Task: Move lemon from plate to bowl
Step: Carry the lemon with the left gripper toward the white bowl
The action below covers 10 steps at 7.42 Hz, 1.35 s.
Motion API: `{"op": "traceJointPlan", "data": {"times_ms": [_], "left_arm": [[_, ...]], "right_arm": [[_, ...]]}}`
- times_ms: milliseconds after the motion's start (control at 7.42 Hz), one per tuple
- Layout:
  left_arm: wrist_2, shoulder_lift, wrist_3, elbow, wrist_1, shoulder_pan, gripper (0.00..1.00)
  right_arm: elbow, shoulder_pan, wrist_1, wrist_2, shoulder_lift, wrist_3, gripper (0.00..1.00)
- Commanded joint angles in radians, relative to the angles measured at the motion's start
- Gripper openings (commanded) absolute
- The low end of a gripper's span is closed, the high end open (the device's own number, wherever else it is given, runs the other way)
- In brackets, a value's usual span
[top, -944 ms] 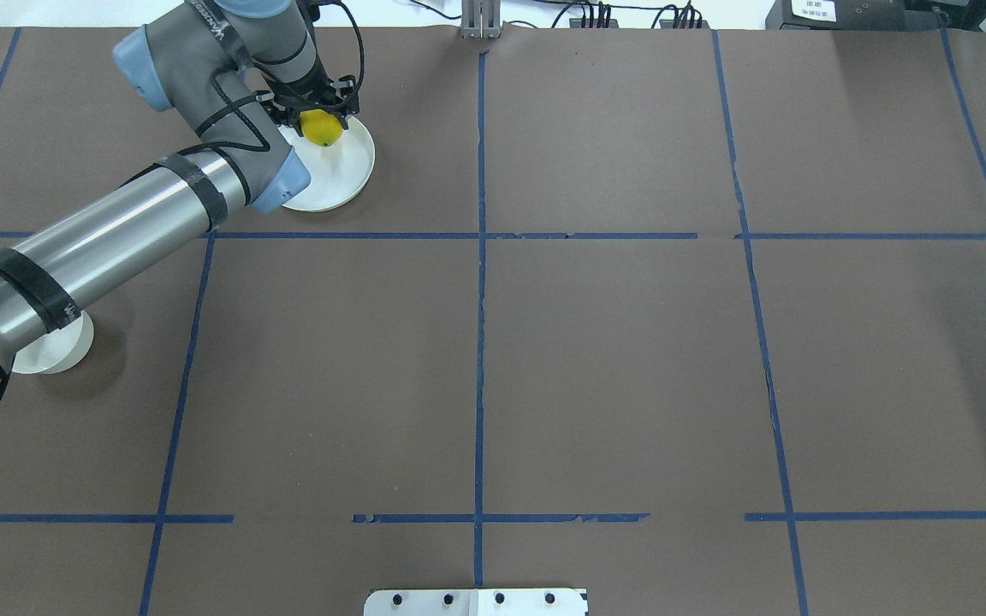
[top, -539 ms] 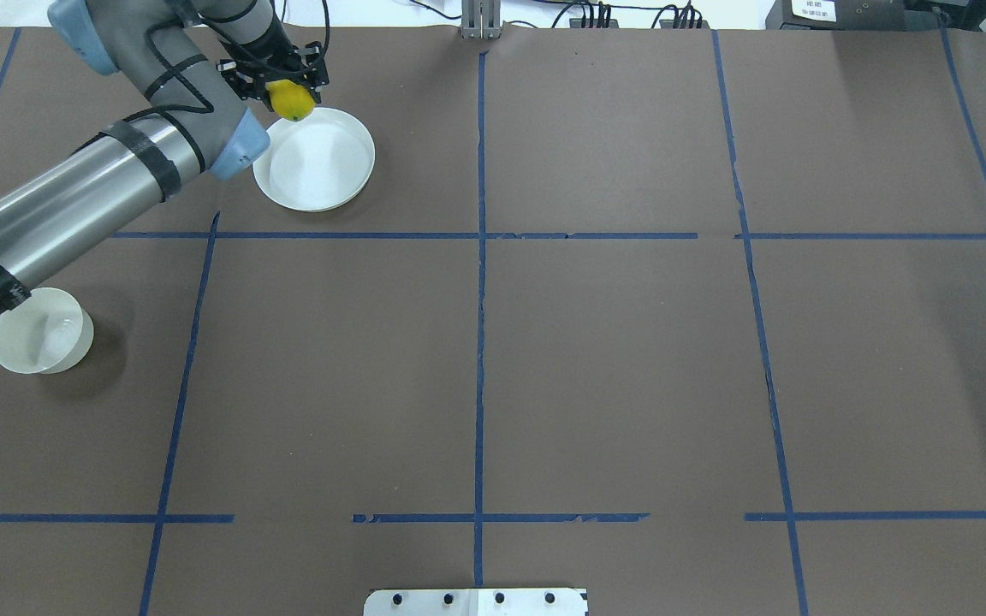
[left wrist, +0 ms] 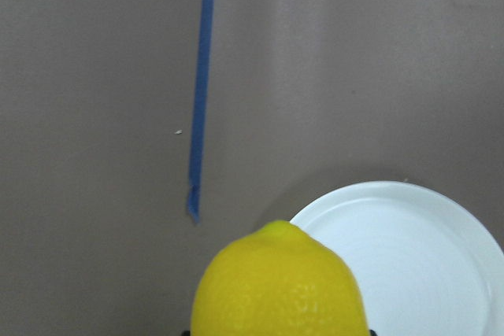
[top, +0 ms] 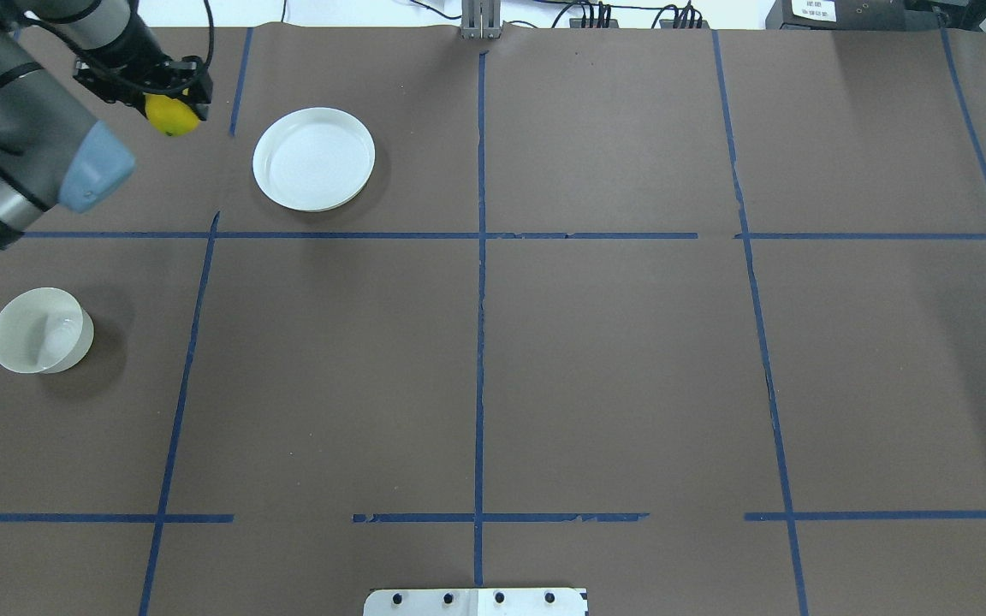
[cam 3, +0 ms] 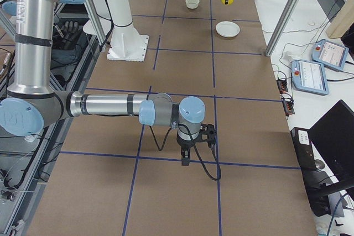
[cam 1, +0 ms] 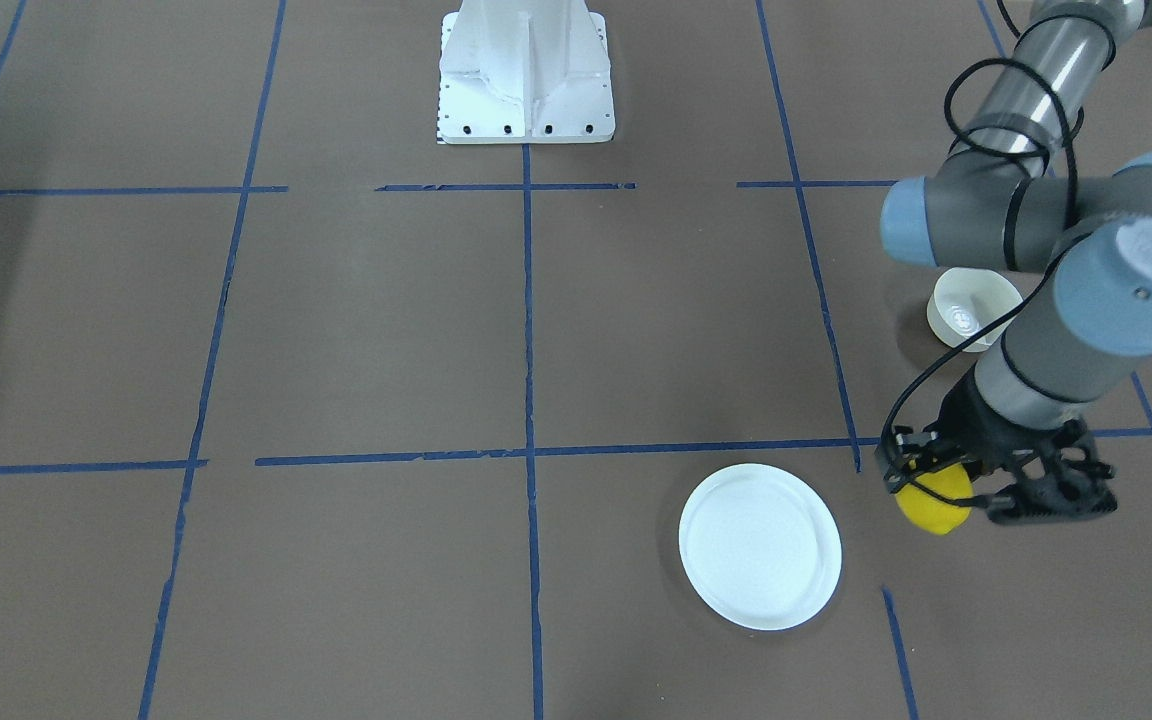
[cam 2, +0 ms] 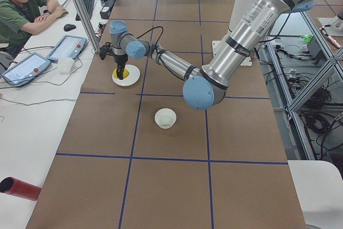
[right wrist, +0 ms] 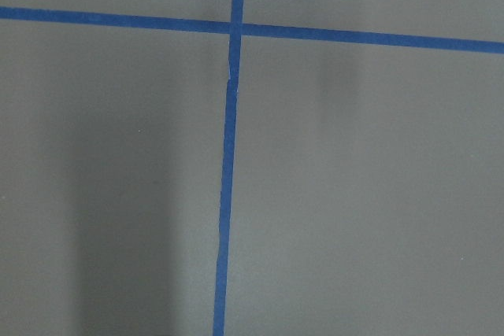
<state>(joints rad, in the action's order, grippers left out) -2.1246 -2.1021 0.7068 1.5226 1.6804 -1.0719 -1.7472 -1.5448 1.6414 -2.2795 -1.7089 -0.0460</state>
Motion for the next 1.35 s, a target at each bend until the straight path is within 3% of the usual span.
{"op": "traceJointPlan", "data": {"times_ms": [0, 270, 539, 944, 1213], "left_arm": [[0.000, 0.321, -0.116, 0.293, -0.005, -0.011, 0.07], [0.000, 0.573, -0.110, 0.376, 0.191, -0.011, 0.07], [0.006, 0.690, -0.081, 0.360, 0.338, -0.010, 0.07], [0.011, 0.686, 0.084, 0.260, 0.504, 0.055, 0.06], [0.029, 0.665, 0.146, 0.254, 0.505, 0.108, 0.06]], "right_arm": [[0.000, 0.000, 0.000, 0.000, 0.000, 0.000, 1.00], [0.000, 0.000, 0.000, 0.000, 0.000, 0.000, 1.00], [0.001, 0.000, 0.000, 0.000, 0.000, 0.000, 1.00], [0.000, 0.000, 0.000, 0.000, 0.000, 0.000, 1.00], [0.000, 0.000, 0.000, 0.000, 0.000, 0.000, 1.00]]}}
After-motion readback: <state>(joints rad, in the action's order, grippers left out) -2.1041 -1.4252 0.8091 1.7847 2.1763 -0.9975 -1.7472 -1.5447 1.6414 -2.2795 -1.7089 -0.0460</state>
